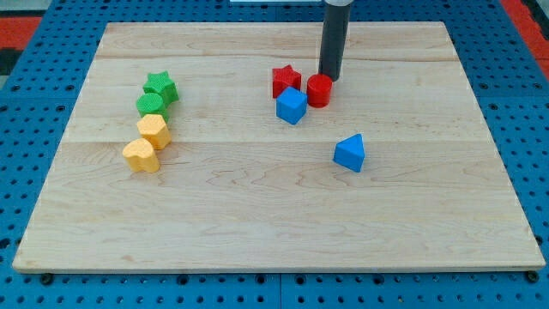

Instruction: Place the blue triangle at center of the board

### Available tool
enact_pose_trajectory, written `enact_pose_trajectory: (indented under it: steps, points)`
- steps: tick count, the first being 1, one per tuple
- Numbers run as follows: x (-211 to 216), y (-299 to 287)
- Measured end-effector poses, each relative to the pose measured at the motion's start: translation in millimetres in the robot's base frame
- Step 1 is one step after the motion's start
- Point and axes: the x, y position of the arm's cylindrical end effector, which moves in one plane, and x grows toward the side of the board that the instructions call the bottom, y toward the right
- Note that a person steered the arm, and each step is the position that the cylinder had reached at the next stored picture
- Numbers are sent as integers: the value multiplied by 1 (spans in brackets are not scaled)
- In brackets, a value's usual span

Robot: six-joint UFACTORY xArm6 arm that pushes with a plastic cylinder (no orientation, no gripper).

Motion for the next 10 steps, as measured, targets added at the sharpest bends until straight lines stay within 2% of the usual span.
enact_pose_trajectory:
  steps: [1,2,3,4,5,6,10]
  points:
    - [4,23]
    - [42,92]
    - [107,119]
    - [157,102]
    - [157,32]
    - [157,-4]
    - [144,-39]
